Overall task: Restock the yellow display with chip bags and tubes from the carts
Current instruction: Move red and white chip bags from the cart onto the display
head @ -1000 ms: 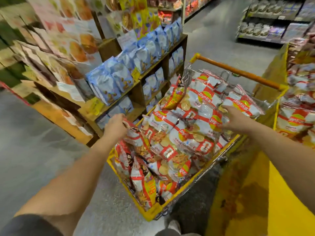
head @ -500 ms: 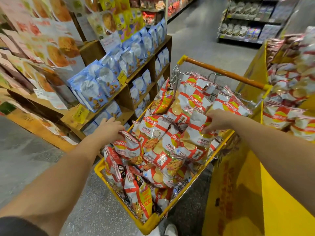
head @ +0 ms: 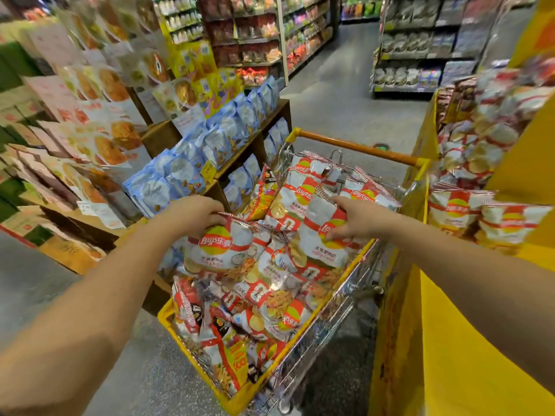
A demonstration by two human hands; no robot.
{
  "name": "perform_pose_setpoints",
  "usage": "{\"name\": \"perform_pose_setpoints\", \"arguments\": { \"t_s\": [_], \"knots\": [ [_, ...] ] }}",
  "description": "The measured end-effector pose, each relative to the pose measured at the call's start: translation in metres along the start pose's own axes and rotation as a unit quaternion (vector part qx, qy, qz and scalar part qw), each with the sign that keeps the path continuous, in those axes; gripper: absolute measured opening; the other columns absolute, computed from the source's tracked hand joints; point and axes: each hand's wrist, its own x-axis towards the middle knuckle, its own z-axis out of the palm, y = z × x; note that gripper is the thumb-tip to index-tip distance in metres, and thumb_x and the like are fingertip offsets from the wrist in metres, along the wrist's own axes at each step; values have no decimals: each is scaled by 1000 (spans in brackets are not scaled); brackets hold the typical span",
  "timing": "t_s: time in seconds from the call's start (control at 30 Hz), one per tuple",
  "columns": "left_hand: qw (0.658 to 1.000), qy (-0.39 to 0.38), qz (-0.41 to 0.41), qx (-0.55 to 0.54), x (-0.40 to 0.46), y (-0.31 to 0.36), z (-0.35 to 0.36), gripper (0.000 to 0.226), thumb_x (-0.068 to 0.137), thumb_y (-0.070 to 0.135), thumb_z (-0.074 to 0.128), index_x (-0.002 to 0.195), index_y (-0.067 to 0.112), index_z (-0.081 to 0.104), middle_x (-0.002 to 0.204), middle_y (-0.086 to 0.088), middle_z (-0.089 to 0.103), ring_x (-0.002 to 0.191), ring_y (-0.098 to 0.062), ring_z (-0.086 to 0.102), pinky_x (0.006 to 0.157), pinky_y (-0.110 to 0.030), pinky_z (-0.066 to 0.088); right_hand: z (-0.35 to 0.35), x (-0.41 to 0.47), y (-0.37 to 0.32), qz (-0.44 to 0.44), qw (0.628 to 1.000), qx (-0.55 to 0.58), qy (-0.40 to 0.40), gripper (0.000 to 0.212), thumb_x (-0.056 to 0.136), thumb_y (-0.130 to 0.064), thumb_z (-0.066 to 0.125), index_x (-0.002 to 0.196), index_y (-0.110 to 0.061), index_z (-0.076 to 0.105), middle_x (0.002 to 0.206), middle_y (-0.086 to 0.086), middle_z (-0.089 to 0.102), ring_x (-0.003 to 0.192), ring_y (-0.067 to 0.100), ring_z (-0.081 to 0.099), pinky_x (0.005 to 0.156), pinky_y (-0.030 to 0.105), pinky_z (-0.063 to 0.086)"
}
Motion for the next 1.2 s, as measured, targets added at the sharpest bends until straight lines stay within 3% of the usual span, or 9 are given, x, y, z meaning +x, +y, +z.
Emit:
{"name": "perform_pose_setpoints", "arguments": {
  "t_s": [0.17,0.33,0.4,0.5,0.63,0.73,0.87,1.03,1.2],
  "knots": [
    [987,97,0,-129,-5,85,-79,20,100,41,48,95,24,57,89,-1,62,82,-20,57,73,-39,49,-65,-65,50,18,998,26,60,80,68,-60,78,135,-34,44,124,-8,62,105,17,61,89,32,50],
    [971,170,78,-146,14,187,-126,21,99,40,50,91,21,55,82,2,56,79,-19,52,61,-34,41,-100,-131,124,59,997,45,38,76,71,-50,80,135,-33,42,121,-11,62,100,12,61,89,29,50],
    [967,179,114,-138,28,234,-137,21,99,37,50,93,18,59,77,5,52,84,-23,54,65,-35,38,-107,-161,161,94,995,36,28,77,75,-46,78,139,-31,40,119,-10,61,99,13,60,87,26,47],
    [964,165,163,-128,51,297,-146,24,100,35,50,98,16,65,74,11,46,89,-24,56,69,-35,40,-108,-200,216,151,987,60,8,74,79,-42,75,141,-29,38,123,-10,59,101,14,60,89,28,48],
    [950,124,196,-208,83,358,-147,28,95,43,54,96,18,65,93,-2,65,86,-20,59,75,-37,50,-95,-235,273,211,975,60,-17,58,81,-45,71,131,-33,44,124,-9,58,101,14,55,85,26,41],
    [951,80,237,-181,111,405,-146,29,96,42,54,101,16,66,98,-6,65,89,-22,59,78,-40,50,-78,-252,312,255,966,23,-40,62,79,-49,72,133,-32,46,125,-5,59,102,16,54,83,28,42],
    [957,28,272,-93,152,446,-142,33,96,46,50,106,18,64,99,-2,63,94,-21,59,76,-39,51,-59,-251,346,272,960,-17,-70,50,83,-41,72,124,-20,52,119,2,63,102,23,58,79,30,46],
    [949,-13,297,-103,217,490,-137,24,96,46,53,97,22,54,83,6,52,81,-15,51,58,-28,40,-47,-221,384,287,951,-98,-66,55,82,-44,70,130,-27,48,121,3,62,107,26,58,73,31,45],
    [932,-17,351,-90,291,510,-103,31,89,49,62,98,20,60,88,1,60,87,-21,58,59,-31,39,-40,-164,426,281,943,-155,-89,50,80,-46,70,123,-30,50,112,0,64,100,25,60,68,31,46]
  ]
}}
